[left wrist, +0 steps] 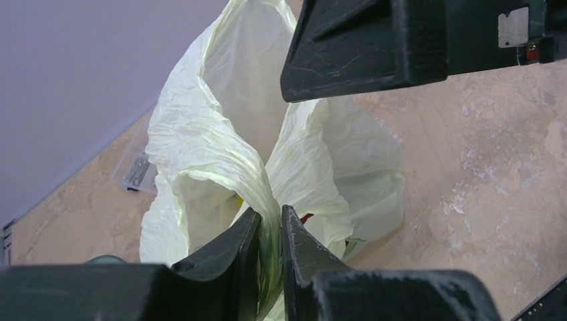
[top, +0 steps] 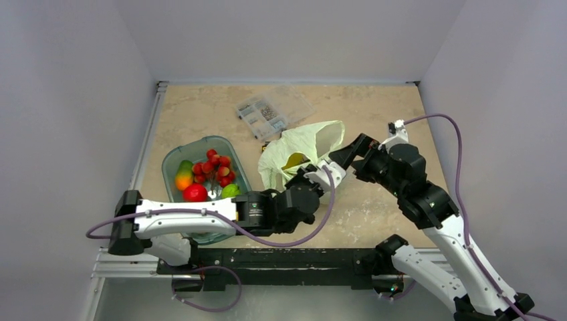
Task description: Take the fake fruits out of the plastic bag
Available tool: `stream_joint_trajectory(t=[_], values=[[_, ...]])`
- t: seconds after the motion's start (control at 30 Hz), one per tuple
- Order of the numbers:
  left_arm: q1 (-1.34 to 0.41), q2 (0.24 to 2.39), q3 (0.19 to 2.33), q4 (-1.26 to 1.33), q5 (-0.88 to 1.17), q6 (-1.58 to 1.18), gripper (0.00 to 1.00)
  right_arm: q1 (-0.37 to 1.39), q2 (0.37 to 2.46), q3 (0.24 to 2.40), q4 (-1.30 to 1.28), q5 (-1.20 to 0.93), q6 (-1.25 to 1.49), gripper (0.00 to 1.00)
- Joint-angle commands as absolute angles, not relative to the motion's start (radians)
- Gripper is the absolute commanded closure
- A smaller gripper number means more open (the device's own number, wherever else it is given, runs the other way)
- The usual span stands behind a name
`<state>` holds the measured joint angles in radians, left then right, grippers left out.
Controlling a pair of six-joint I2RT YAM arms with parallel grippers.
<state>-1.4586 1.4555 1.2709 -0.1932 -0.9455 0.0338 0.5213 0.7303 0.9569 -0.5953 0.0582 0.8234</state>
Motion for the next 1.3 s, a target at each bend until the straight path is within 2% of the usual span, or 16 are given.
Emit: stream_joint_trajectory(t=[0.0, 0.13, 0.3, 0.37, 0.4, 0.5, 0.57, 0.6, 0.67, 0.7, 0.87, 1.07, 1.1, 1.2, 1.27], values=[[-1.431, 1.282, 1.219, -0.238, -0.849, -0.123, 0.88, 0.519, 0.767, 0.956, -0.516, -0.036, 0.851, 0.01], [-1.37, 1.165, 1.14, -0.256, -0.724, -0.275, 1.0, 0.52, 0.837, 0.943, -0.45, -0.109, 0.822, 0.01], [-1.285, 1.114, 1.073, -0.228, -0.584, -0.384, 1.0, 0.542, 1.013, 0.921, -0.361, -0.241, 0.822, 0.02], [-1.266, 1.117, 1.068, -0.234, -0.588, -0.406, 1.0, 0.58, 1.045, 0.908, -0.333, -0.213, 0.827, 0.09], [-1.254, 1.124, 1.072, -0.26, -0.608, -0.432, 1.0, 0.603, 1.055, 0.909, -0.34, -0.183, 0.823, 0.15], [-1.182, 1.155, 1.111, -0.354, -0.612, -0.492, 1.0, 0.693, 1.057, 0.898, -0.405, -0.052, 0.804, 0.43], [-1.103, 1.176, 1.112, -0.367, -0.572, -0.507, 1.0, 0.724, 1.041, 0.852, -0.43, -0.022, 0.784, 0.64], [-1.068, 1.186, 1.105, -0.354, -0.528, -0.502, 1.0, 0.731, 1.023, 0.82, -0.442, -0.012, 0.771, 0.78], [-1.001, 1.208, 1.08, -0.316, -0.486, -0.487, 1.0, 0.735, 0.989, 0.759, -0.473, -0.003, 0.758, 0.96], [-0.969, 1.225, 1.067, -0.295, -0.476, -0.478, 1.0, 0.734, 0.966, 0.724, -0.494, 0.027, 0.754, 1.0], [-0.831, 1.278, 1.065, -0.338, -0.425, -0.497, 1.0, 0.736, 0.838, 0.642, -0.56, 0.071, 0.746, 1.0], [-0.808, 1.22, 1.068, -0.419, -0.327, -0.478, 1.0, 0.736, 0.834, 0.66, -0.557, 0.043, 0.696, 1.0], [-0.809, 1.198, 1.066, -0.445, -0.307, -0.478, 0.96, 0.735, 0.845, 0.667, -0.548, 0.033, 0.687, 1.0], [-0.808, 1.124, 1.061, -0.523, -0.227, -0.471, 0.6, 0.735, 0.882, 0.701, -0.519, 0.01, 0.653, 1.0], [-0.809, 1.06, 1.054, -0.573, -0.168, -0.458, 0.42, 0.735, 0.899, 0.725, -0.514, 0.014, 0.633, 1.0]])
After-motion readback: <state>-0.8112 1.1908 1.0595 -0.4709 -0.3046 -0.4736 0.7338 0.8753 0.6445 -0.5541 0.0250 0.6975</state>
